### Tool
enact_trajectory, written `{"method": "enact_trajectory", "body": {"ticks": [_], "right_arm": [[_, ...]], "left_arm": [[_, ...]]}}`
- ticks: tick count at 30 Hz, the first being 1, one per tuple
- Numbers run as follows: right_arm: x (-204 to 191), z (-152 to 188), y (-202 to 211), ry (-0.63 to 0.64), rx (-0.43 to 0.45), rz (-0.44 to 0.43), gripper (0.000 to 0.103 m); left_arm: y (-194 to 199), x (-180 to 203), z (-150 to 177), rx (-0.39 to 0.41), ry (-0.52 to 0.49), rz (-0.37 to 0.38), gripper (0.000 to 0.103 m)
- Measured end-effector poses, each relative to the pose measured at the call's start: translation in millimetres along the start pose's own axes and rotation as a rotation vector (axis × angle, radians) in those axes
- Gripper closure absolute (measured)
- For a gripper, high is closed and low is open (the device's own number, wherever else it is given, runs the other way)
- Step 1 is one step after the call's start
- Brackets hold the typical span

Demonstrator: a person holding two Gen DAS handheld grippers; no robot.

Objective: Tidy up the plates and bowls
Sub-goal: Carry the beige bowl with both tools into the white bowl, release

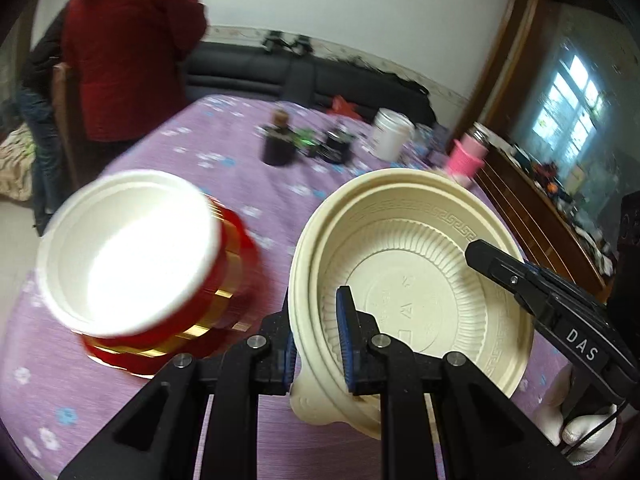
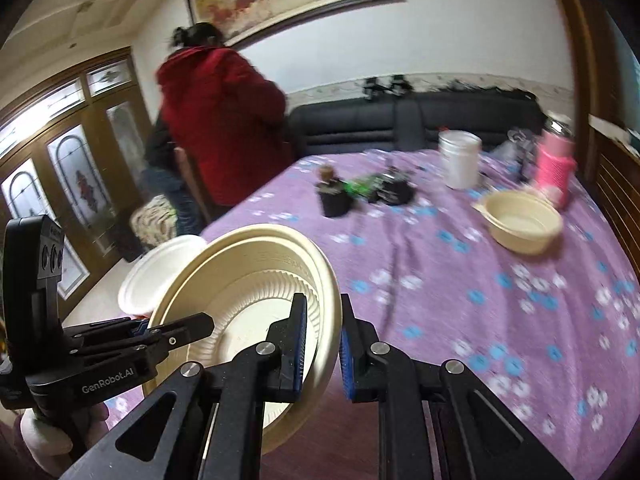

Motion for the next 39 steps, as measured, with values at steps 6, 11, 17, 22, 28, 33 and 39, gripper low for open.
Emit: {"method": "enact_trajectory", "body": {"ticks": [6,11,17,22,28,33,39], "right_arm": [[-55.1,-17.4,-38.9,0.039,-0.009,-0.089,0.086],[-93.9,-19.2,-76.0,0.062,-0.040,-0.139,0.086],[-121.4,-9.8,-111.8,0.087,-0.091,-0.155,0.086],[-135.6,-2.9,-130.2,0.119,-0.112,-0.149,0.086],[-143.3,10.8,-151.0,0.175,-0.140,-0.120,0.085],[-146.2,17.4,-159.8,0.211,-0.126,-0.090,0.085],[-148.1,17.0,-159.2,0.223,-0.078,-0.077,0.046]], "left_arm": [[22.2,-51.0,-30.5,0.075,0.016,-0.101,0.086],[26.5,-92.5,-42.1,0.097,0.032,-0.184,0.086],[20.2,-130.8,-43.4,0.089,0.061,-0.250,0.086],[8.6,-150.7,-40.5,0.062,0.071,-0.294,0.086],[6.5,-161.4,-40.6,0.076,0.079,-0.329,0.081],[18.4,-164.6,-41.7,0.114,0.103,-0.348,0.048],[33.2,-168.3,-39.0,0.132,0.143,-0.346,0.041]]}}
Point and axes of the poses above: each gripper's, at about its wrist camera, not at the fingertips, and y roughly against the way its jaws point, x to its right, z to its underside, the point moved 3 cm from there along -y, roughly the way its jaws point, and after that the axes turned 15 degrees about x, right-handed, at the moved point
